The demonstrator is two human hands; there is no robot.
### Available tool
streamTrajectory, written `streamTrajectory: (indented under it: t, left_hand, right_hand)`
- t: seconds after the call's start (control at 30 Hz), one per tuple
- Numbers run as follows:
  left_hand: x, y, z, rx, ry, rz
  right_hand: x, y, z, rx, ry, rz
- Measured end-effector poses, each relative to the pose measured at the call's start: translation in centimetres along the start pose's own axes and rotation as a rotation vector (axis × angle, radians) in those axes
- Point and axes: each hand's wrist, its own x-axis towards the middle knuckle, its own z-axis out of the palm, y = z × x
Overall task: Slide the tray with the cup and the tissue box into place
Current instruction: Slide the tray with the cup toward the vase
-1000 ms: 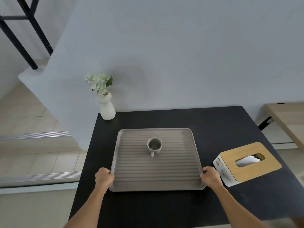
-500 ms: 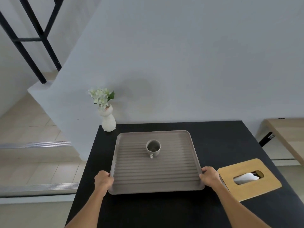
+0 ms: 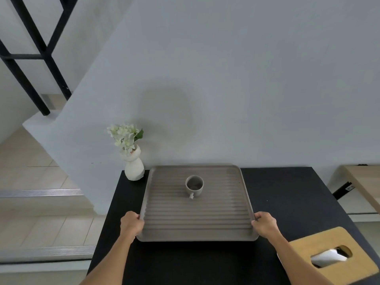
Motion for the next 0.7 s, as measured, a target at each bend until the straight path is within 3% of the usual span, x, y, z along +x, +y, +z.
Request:
streamTrajectory:
  t: [0.7]
  left_hand:
    - [2.9,0.4,2.5,0.096,-0.033,0.013]
  right_hand:
    - [4.3,0.7,2.5,0.029,-0.015,0.026]
